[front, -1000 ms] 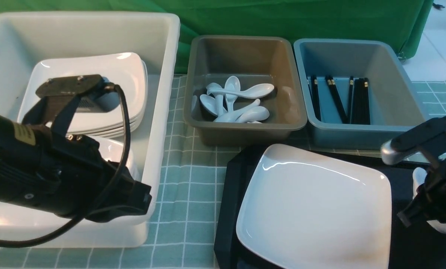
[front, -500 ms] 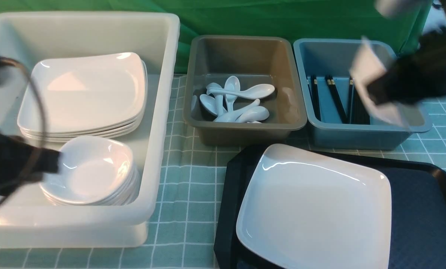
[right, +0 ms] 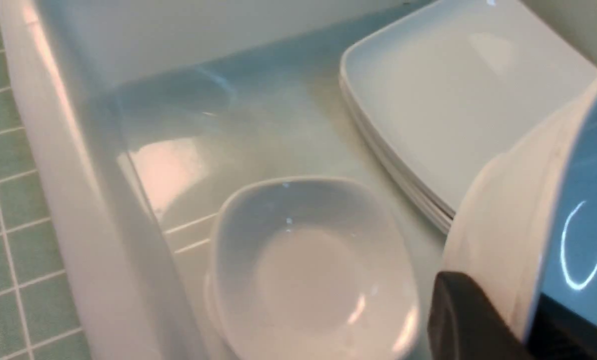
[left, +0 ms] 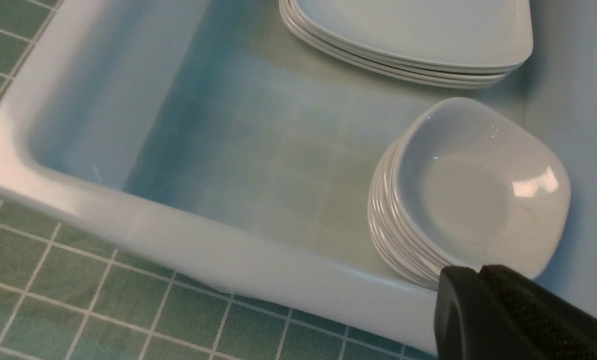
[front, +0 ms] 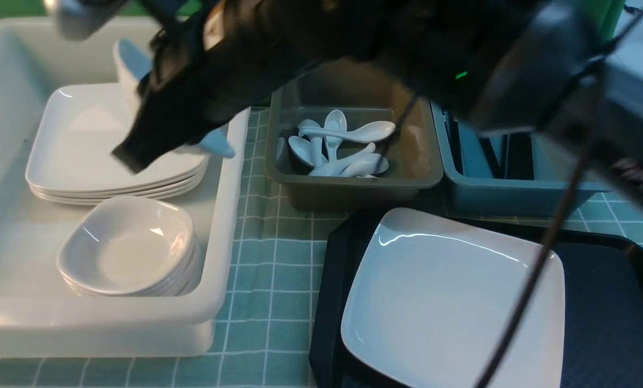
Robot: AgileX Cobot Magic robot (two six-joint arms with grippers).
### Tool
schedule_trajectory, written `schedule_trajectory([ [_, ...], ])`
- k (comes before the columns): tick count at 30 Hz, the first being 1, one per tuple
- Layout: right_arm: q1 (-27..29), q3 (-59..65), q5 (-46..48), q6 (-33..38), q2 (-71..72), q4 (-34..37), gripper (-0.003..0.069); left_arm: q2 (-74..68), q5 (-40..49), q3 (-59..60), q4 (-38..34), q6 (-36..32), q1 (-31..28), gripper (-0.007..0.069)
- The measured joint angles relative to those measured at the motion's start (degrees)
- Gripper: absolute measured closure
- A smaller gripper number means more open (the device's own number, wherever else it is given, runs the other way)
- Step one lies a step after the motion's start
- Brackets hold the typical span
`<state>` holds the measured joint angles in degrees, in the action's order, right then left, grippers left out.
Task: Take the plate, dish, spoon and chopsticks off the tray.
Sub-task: Use the right arm to put the small plate into the large storage box on the left, then use the right arm to move the plate from left to right
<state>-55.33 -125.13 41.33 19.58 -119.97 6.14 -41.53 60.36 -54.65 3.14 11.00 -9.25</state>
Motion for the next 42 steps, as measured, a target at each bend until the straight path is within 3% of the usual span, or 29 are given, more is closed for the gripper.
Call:
schedule_trajectory([
  [10, -4.8, -3.2, 0.2, 3.3, -9.6, -1.8, 0.0598, 0.0, 0.2, 0.0, -0.1, -0.2, 0.0, 0.0615],
  [13, -4.9, -3.2, -0.2, 3.7, -10.6, -2.2, 0.0569, 0.0, 0.2, 0.0, -0.1, -0.3, 0.0, 0.0615],
  [16, -4.9, -3.2, -0.3, 3.7, -10.7, -2.6, 0.0444, 0.0, 0.2, 0.0, -0.1, -0.8, 0.0, 0.0615],
  [17, -4.9, -3.2, -0.3, 3.7, -10.7, -2.6, 0.0432, 0.0, 0.2, 0.0, -0.1, -0.8, 0.0, 0.0615],
  [18, -4.9, -3.3, -0.1, 2.7, -10.7, -2.7, 0.0321, 0.0, 0.2, 0.0, -0.1, -0.8, 0.0, 0.0615],
  [19, -4.9, -3.3, -0.1, 2.5, -10.7, -2.7, 0.0321, 0.0, 0.2, 0.0, -0.1, -0.8, 0.0, 0.0615],
  [21, -5.0, -3.7, 2.1, 0.3, -10.5, -2.9, 0.0170, 0.0, 0.2, 0.0, -0.1, -0.8, 0.0, 0.0615],
  [24, -5.1, -4.8, 8.5, -1.0, -9.2, -3.3, 0.0099, 0.0, 0.2, 0.0, -0.2, -1.7, 0.0, 0.0615],
  [26, -5.1, -5.5, 11.6, -1.8, -8.1, -4.0, 0.0095, 0.0, 0.2, 0.0, -0.5, -2.1, 0.0, 0.0615],
  [27, -5.1, -6.2, 14.3, -3.0, -6.9, -5.1, 0.0098, 0.0, 0.1, 0.0, -1.4, -3.0, 0.0, 0.0615],
  [29, -4.7, -7.7, 22.7, -5.9, -2.8, -10.7, 0.0202, -0.1, -0.2, 0.0, -3.9, -5.4, 0.0, 0.0615],
  [30, -4.7, -7.7, 22.7, -6.2, -2.8, -10.7, 0.0216, -0.1, -0.2, 0.0, -4.1, -5.6, 0.0, 0.0615],
  [31, -3.1, -6.2, 23.6, -8.3, 1.8, -16.3, 0.0410, -0.2, -0.8, 0.0, -6.9, -8.4, 0.0, 0.0615],
  [33, -1.9, -4.5, 23.6, -9.2, 4.5, -18.1, 0.0486, -0.4, -1.0, 0.0, -8.7, -9.3, 0.1, 0.0615],
  [35, 3.9, 2.2, 23.6, -12.8, 11.5, -19.3, 0.0594, -1.6, -1.2, 0.0, -12.7, -12.4, 0.6, 0.0615],
  [39, 19.5, 23.0, 23.4, -18.6, 24.9, -17.9, 0.0629, -5.2, -1.2, 0.0, -18.3, -17.0, 4.3, 0.0615],
  [40, 20.3, 25.3, 23.4, -18.9, 26.0, -17.8, 0.0629, -5.4, -1.2, 0.0, -18.6, -17.3, 4.8, 0.0615],
  [41, 26.3, 33.7, 23.2, -21.7, 29.7, -17.5, 0.0618, -6.6, -1.2, 0.0, -19.5, -18.5, 6.6, 0.0615],
  [42, 27.0, 34.9, 23.2, -22.0, 30.2, -17.3, 0.0615, -6.9, -1.2, 0.0, -19.6, -18.6, 6.8, 0.0615],
])
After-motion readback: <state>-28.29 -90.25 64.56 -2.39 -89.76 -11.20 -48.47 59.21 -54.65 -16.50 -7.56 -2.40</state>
